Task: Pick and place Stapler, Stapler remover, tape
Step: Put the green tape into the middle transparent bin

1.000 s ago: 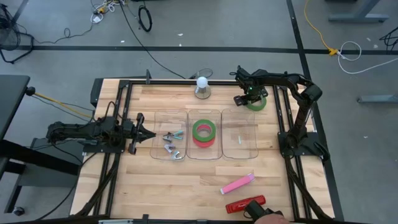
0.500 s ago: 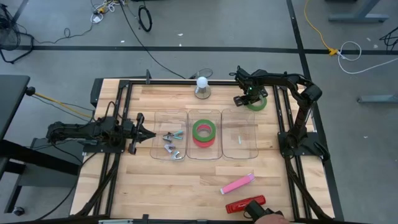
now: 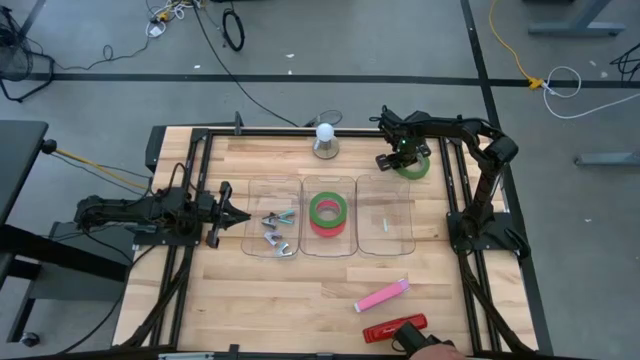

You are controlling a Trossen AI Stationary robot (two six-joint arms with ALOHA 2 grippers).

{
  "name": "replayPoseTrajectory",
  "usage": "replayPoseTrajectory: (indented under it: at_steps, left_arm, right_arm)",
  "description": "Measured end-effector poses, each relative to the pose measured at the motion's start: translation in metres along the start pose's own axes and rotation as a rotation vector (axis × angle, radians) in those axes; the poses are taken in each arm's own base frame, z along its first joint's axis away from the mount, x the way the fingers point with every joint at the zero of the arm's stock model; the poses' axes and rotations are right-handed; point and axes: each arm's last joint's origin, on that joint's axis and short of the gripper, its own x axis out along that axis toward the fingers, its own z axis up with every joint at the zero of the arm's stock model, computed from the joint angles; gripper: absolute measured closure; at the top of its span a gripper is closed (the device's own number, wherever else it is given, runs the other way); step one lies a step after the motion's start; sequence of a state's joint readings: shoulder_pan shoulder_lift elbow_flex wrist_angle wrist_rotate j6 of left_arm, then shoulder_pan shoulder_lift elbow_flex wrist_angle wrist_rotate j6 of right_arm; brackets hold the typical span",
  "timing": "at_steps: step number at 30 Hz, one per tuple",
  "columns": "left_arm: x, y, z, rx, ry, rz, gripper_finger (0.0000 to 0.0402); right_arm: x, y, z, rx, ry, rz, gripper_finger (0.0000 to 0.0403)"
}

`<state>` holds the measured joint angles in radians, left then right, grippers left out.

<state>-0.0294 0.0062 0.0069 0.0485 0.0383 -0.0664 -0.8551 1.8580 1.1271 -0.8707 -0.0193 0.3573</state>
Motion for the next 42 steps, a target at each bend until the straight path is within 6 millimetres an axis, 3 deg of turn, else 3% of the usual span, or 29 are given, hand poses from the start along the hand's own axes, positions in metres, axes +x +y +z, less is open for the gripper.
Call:
replayPoseTrajectory:
  at_steps: [9,21,32,42]
  left_arm:
    - [0.000,0.000,0.000,0.000,0.000,0.000,0.0376]
    - [0.000,0.000,0.000,0.000,0.000,0.000,0.0376]
    - [0.000,0.000,0.000,0.001,0.000,0.000,0.0376]
    - [0.000,0.000,0.000,0.000,0.000,0.000,0.0376]
  right_arm:
    - [-0.003,-0.001,-0.003,0.000,0.012,-0.004,0.0295]
    - [-0.035,-0.003,-0.010,-0.002,-0.088,0.033,0.0295]
    - [-0.082,0.001,-0.003,-0.060,-0.149,0.049,0.0295]
    - [-0.130,0.019,0.000,-0.155,-0.219,0.069,0.0295]
